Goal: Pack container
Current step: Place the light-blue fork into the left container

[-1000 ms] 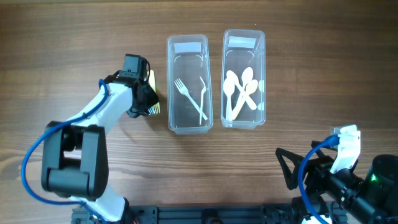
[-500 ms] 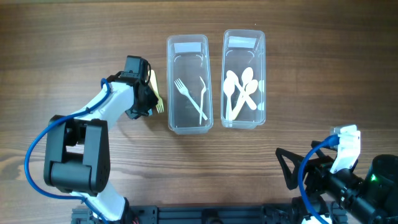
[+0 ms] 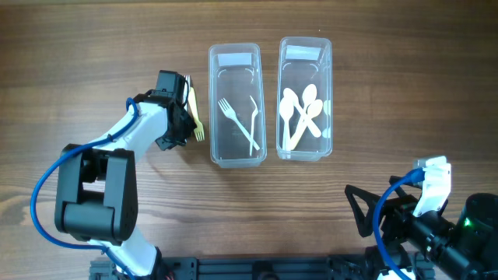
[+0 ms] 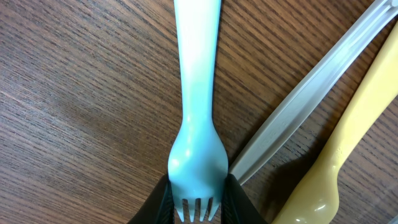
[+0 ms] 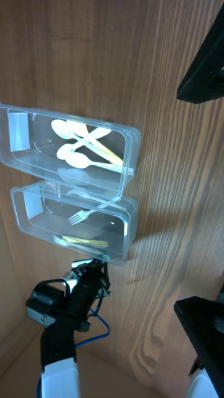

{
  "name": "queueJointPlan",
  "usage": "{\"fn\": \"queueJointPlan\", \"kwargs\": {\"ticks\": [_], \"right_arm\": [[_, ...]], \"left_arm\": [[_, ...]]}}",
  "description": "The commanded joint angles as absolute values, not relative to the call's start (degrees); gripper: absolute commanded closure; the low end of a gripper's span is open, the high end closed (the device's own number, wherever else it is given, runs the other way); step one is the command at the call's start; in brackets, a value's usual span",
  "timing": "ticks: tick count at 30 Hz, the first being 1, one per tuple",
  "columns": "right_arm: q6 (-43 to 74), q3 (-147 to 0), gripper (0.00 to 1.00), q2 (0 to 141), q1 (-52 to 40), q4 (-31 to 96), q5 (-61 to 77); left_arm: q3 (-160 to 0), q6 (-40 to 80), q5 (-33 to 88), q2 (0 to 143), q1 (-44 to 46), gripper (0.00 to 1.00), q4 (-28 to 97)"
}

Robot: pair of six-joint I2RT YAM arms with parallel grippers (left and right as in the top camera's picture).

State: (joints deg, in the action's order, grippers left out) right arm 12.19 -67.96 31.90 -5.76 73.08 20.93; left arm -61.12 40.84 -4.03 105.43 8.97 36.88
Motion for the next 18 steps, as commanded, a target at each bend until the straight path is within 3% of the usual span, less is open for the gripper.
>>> {"fn": "queueJointPlan", "kwargs": {"ticks": [1,13,18], "right_arm": [[12.95,-68.12,0.0,31.66,-5.93,72.93,20.36],[12.93,-68.12,0.0,31.66,-5.93,72.93,20.36],[12.93,-68.12,0.0,31.66,-5.93,72.93,20.36]], "left_arm": [[-61.04,40.95,-5.65,105.89,8.6,0.95,37.98],[-63.31,40.05,-5.63,87.61,10.48,0.96,41.39],[-64.05,30.02,-2.15,75.72,22.02,0.96,33.74]]}}
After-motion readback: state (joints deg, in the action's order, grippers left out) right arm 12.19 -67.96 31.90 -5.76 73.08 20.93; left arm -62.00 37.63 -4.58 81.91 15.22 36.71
